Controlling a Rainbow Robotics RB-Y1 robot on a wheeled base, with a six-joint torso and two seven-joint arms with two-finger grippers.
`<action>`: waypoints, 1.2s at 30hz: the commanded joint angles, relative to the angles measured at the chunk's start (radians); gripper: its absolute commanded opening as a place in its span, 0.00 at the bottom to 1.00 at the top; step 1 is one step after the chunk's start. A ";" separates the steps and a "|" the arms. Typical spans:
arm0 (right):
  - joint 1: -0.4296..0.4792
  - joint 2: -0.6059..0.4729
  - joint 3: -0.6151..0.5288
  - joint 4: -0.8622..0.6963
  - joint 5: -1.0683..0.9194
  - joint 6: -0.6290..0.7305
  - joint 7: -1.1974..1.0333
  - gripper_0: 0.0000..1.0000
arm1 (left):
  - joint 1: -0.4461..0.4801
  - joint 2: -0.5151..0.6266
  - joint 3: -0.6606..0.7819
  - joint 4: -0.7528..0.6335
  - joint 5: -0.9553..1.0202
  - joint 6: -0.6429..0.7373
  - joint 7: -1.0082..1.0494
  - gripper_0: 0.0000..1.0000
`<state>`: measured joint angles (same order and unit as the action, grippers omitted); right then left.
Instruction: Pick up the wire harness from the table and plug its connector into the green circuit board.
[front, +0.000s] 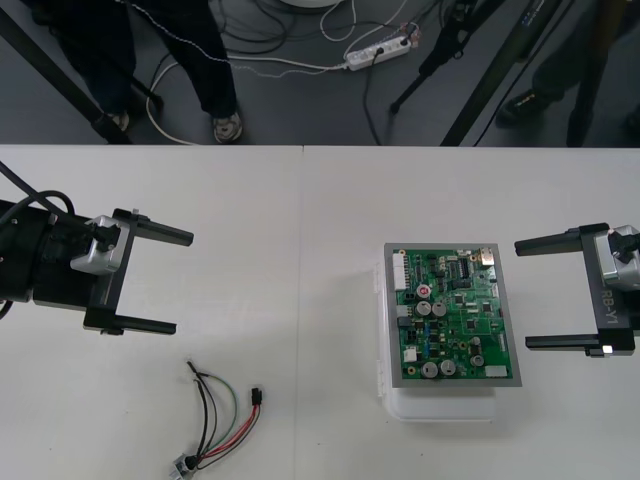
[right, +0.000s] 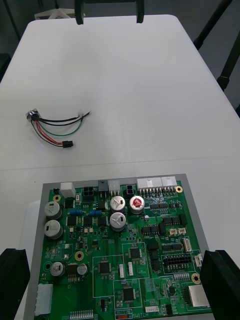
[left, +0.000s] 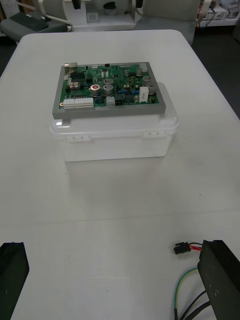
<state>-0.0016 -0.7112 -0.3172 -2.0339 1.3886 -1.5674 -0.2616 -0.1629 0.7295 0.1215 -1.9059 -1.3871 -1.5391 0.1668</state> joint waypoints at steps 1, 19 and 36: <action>0.014 0.006 0.016 -0.028 0.004 -0.003 0.041 1.00 | -0.033 -0.007 0.026 -0.007 0.016 -0.032 0.042 1.00; 0.014 0.006 0.016 -0.028 0.004 -0.003 0.041 1.00 | -0.033 -0.007 0.026 -0.007 0.016 -0.032 0.042 1.00; 0.014 0.006 0.016 -0.028 0.004 -0.003 0.041 1.00 | -0.033 -0.007 0.026 -0.007 0.016 -0.032 0.042 1.00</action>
<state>-0.0015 -0.7112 -0.3172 -2.0339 1.3886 -1.5674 -0.2616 -0.1629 0.7295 0.1215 -1.9059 -1.3871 -1.5391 0.1668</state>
